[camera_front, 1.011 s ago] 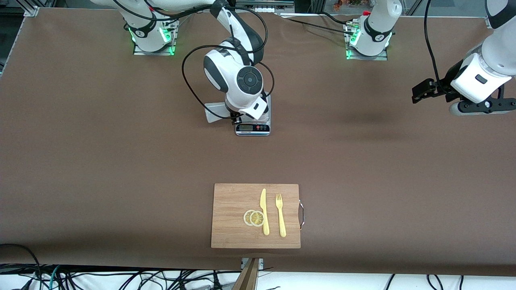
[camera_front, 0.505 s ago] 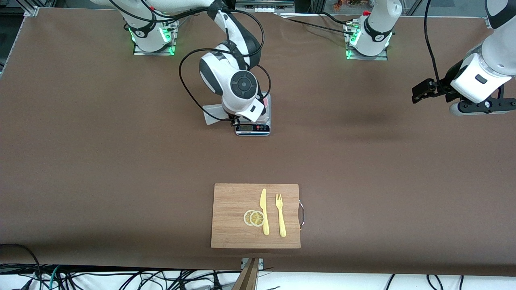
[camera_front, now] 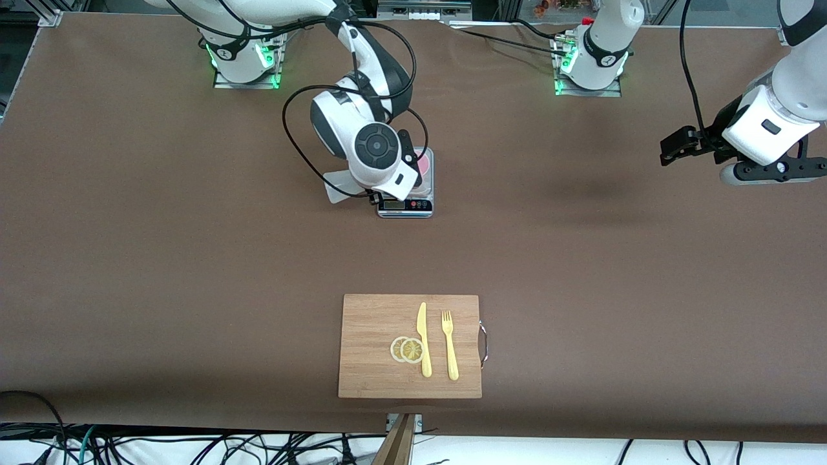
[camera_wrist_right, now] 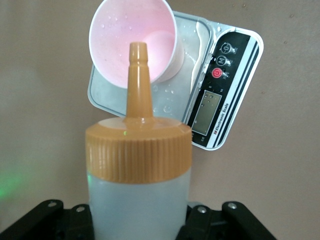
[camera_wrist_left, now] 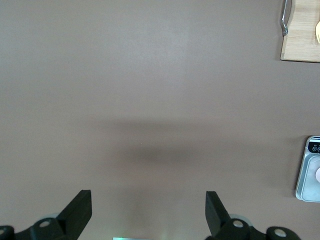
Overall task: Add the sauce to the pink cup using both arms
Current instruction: 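Carry the squeeze bottle with the right gripper back beside the scale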
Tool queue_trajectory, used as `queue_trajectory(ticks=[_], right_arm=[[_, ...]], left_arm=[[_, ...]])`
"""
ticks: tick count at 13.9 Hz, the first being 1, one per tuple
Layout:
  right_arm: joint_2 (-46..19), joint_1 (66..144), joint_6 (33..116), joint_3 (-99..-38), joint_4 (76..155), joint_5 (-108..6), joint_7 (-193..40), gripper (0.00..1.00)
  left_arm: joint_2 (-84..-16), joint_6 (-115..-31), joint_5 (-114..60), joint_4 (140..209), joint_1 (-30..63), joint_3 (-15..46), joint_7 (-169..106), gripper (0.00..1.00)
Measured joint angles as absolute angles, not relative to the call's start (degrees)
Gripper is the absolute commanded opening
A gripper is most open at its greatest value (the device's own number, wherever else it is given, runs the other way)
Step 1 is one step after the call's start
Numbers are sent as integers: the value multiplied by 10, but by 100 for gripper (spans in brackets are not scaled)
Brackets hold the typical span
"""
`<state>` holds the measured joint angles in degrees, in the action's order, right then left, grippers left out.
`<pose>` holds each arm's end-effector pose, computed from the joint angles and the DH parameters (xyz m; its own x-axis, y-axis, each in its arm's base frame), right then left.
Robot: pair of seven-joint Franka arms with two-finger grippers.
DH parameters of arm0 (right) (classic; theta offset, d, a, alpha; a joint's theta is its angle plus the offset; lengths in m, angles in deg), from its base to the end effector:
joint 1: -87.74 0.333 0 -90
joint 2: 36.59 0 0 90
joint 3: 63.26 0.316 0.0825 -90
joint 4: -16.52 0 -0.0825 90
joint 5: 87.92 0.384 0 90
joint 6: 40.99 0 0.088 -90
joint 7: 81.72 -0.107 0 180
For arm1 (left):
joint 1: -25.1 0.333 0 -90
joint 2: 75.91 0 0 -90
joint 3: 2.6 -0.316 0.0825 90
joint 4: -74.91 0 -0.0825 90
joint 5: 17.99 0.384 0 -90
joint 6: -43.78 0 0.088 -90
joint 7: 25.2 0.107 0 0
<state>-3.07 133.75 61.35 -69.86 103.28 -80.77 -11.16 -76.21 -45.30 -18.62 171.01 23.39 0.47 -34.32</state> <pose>0.5021 0.4402 0.3016 -0.3151 0.9472 -0.0593 0.9102 0.2839 -0.3017 0.5441 -0.0468 0.5761 0.9902 0.0761 -0.1172 0.0757 -0.9971 -0.0080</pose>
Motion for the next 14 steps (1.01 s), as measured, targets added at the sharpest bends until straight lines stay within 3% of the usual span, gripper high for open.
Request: queue_trajectory(ticks=[5, 14], right_arm=[[-34, 1287, 617, -710, 1030, -748, -26, 0], [-49, 1098, 563, -717, 1029, -598, 213, 0]], left_arm=[[-762, -453, -186, 1710, 234, 5, -343, 100], [-762, -453, -186, 1710, 234, 5, -343, 100]])
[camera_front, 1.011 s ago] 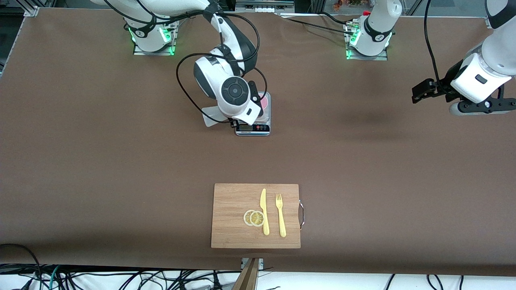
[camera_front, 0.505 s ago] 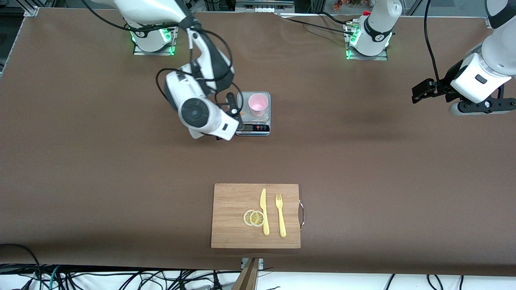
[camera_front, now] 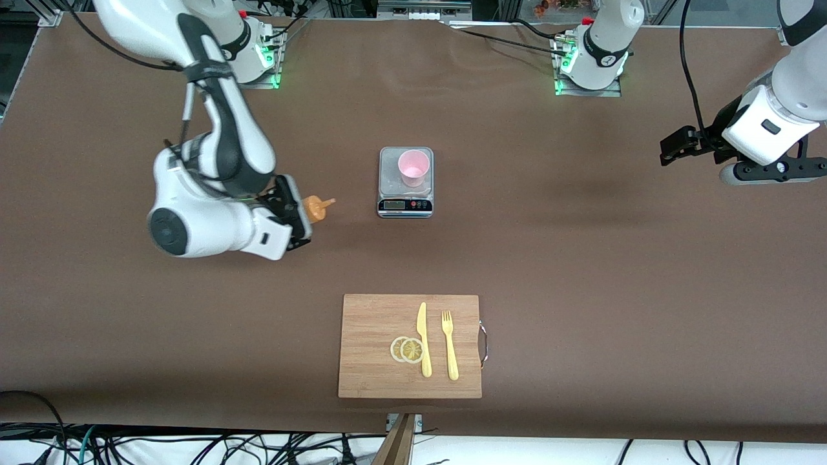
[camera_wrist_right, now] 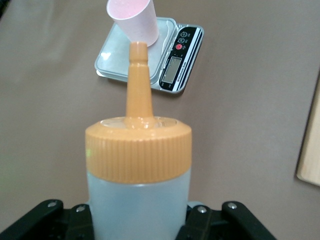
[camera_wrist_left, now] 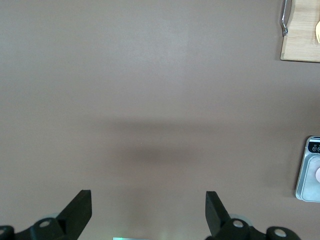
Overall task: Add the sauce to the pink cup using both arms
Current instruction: 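Carry the squeeze bottle with the right gripper back beside the scale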
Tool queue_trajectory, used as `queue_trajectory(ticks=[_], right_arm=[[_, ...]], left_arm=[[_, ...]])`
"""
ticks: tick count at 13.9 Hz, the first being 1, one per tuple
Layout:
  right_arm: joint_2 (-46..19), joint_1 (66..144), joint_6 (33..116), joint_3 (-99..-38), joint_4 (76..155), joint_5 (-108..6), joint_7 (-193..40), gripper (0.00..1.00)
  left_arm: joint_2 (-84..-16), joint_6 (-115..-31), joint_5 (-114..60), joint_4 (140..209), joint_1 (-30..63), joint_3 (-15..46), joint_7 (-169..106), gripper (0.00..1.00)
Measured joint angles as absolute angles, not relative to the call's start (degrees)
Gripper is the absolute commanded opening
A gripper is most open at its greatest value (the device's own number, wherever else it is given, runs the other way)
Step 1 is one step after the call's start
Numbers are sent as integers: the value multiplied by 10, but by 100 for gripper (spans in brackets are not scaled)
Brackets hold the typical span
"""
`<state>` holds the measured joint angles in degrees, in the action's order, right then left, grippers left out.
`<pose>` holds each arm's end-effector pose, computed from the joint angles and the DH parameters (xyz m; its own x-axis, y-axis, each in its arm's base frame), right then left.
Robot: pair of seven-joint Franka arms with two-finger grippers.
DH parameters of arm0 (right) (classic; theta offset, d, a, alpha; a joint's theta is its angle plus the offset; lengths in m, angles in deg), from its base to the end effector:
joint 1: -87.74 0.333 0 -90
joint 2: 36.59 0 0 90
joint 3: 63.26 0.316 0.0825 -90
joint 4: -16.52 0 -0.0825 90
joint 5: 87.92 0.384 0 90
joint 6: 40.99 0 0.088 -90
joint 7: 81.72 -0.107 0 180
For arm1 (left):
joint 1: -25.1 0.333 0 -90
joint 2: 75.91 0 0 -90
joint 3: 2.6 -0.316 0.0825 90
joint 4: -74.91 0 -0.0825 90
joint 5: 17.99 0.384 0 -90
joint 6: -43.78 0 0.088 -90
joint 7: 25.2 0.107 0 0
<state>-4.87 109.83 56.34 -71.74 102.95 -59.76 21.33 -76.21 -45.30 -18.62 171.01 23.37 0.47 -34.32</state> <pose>0.6297 0.2132 0.3284 -0.2279 0.8786 0.4195 0.8925 0.3608 -0.2707 0.5441 -0.0470 0.5761 0.9902 0.0758 -0.1172 0.0753 -0.9971 -0.0080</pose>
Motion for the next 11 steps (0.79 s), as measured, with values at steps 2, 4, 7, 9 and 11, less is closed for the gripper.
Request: queue_trajectory(ticks=[2, 4, 7, 9, 11], right_arm=[[-46, 1055, 546, -718, 1032, -570, 276, 0], [-43, 1016, 525, -718, 1042, -537, 336, 0], [-32, 962, 490, -718, 1062, -488, 424, 0], [-20, 924, 458, -718, 1069, -470, 480, 0], [-10, 889, 422, -717, 1071, -457, 524, 0]], left_arm=[[-762, -453, -186, 1710, 234, 5, -343, 100], [-762, -453, -186, 1710, 234, 5, -343, 100], [-762, -453, -186, 1710, 234, 5, -343, 100], [-762, -453, -186, 1710, 234, 5, -343, 100], [-762, -453, -186, 1710, 234, 5, -343, 100]])
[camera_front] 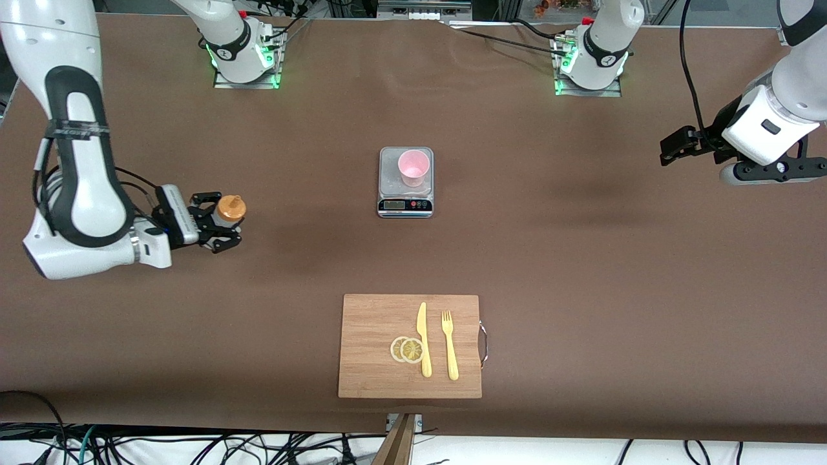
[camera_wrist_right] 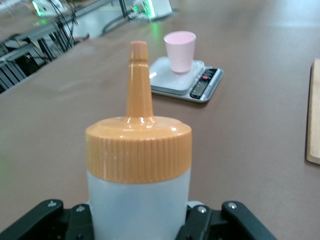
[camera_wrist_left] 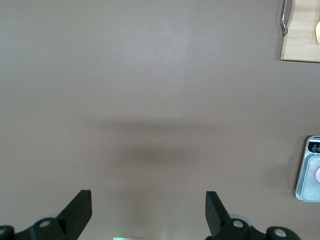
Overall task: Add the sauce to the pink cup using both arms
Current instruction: 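Carry the squeeze bottle with the right gripper back beside the scale, then lower the squeeze bottle onto the table with the right gripper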
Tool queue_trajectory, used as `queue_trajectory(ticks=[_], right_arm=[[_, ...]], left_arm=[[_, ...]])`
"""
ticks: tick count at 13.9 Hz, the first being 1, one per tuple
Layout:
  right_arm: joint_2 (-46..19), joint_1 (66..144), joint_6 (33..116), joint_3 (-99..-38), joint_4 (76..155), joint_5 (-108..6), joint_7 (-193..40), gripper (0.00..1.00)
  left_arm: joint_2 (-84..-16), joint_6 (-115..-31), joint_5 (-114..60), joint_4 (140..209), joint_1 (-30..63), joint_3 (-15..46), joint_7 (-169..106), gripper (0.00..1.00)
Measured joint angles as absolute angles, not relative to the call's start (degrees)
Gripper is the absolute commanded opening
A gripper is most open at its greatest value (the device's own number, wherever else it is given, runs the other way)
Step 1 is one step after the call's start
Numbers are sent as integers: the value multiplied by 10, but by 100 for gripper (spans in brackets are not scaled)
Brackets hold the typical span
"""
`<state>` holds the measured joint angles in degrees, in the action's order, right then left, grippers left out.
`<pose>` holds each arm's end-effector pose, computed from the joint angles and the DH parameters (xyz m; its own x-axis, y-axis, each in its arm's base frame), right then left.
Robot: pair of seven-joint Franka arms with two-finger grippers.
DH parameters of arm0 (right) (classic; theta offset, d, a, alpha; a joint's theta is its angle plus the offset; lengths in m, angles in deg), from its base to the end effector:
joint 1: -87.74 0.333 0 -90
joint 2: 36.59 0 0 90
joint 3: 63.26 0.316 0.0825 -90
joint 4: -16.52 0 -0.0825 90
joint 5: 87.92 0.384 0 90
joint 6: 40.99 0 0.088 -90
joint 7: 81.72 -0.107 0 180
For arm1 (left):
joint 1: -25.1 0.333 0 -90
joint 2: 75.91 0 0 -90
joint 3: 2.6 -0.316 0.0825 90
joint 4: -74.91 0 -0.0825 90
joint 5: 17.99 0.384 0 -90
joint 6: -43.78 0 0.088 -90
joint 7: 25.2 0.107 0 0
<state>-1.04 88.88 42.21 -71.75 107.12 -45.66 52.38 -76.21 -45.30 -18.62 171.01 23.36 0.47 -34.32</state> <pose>0.6235 0.0101 0.2651 -0.1852 0.5685 0.8016 0.8678 0.4774 -0.1381 0.5441 -0.0470 0.5761 0.9902 0.0756 -0.1172 0.0752 -0.9971 -0.0080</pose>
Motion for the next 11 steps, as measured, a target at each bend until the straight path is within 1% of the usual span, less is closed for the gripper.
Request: queue_trajectory(ticks=[3, 7, 11], right_arm=[[-2, 852, 385, -717, 1091, -429, 569, 0], [3, 825, 361, -717, 1133, -404, 614, 0], [30, 798, 340, -717, 1161, -391, 658, 0]], left_arm=[[-762, -453, -186, 1710, 234, 5, -343, 100], [-762, -453, -186, 1710, 234, 5, -343, 100], [-762, -453, -186, 1710, 234, 5, -343, 100]])
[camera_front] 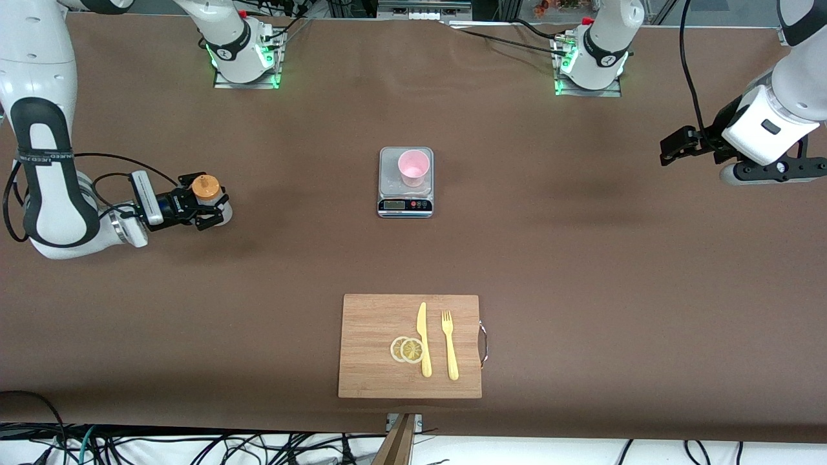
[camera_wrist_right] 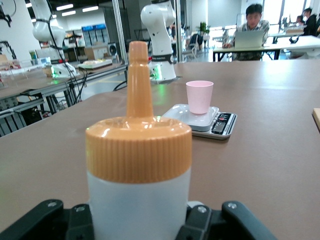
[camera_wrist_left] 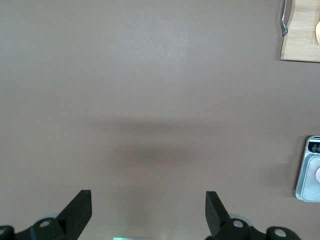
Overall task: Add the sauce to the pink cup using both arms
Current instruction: 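Lower the squeeze bottle onto the table with the right gripper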
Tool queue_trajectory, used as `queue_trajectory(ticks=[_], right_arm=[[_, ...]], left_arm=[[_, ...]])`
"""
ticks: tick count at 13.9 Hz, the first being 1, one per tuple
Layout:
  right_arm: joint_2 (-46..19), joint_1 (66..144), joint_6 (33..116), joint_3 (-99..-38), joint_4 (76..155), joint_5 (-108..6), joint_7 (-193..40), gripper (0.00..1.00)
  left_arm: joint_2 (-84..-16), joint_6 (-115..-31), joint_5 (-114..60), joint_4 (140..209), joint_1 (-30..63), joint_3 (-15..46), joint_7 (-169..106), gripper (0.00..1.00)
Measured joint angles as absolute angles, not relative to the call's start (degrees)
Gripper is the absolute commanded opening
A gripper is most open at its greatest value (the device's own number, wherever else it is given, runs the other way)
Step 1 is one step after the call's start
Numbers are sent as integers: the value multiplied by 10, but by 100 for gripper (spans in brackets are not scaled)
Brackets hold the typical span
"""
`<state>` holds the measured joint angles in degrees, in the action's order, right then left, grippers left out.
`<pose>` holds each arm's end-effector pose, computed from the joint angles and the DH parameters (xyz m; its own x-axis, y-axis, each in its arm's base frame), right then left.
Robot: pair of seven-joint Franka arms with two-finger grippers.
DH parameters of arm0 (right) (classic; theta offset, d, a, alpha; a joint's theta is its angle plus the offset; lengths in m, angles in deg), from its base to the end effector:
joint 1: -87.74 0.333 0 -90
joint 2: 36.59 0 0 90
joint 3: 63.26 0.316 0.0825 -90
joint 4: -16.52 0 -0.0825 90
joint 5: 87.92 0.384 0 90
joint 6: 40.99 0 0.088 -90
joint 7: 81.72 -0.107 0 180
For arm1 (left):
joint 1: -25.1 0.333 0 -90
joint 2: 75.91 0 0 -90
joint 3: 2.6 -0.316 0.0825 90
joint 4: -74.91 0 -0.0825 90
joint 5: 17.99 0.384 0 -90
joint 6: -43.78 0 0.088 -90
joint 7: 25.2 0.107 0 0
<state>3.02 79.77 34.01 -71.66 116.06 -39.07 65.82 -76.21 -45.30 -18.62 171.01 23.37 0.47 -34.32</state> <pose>0.5568 -0.0594 0.1844 -0.0503 0.3007 0.9524 0.8902 0.4458 -0.0937 0.5441 -0.0470 0.5761 0.9902 0.0758 -0.1172 0.0753 -0.9971 -0.0080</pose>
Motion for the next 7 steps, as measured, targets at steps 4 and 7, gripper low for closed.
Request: queue_trajectory(ticks=[4, 7], right_arm=[[53, 767, 316, -716, 1184, -374, 678, 0], [73, 754, 303, -716, 1196, -358, 688, 0]], left_arm=[[-762, -453, -186, 1710, 234, 5, -343, 100], [-762, -453, -186, 1710, 234, 5, -343, 100]])
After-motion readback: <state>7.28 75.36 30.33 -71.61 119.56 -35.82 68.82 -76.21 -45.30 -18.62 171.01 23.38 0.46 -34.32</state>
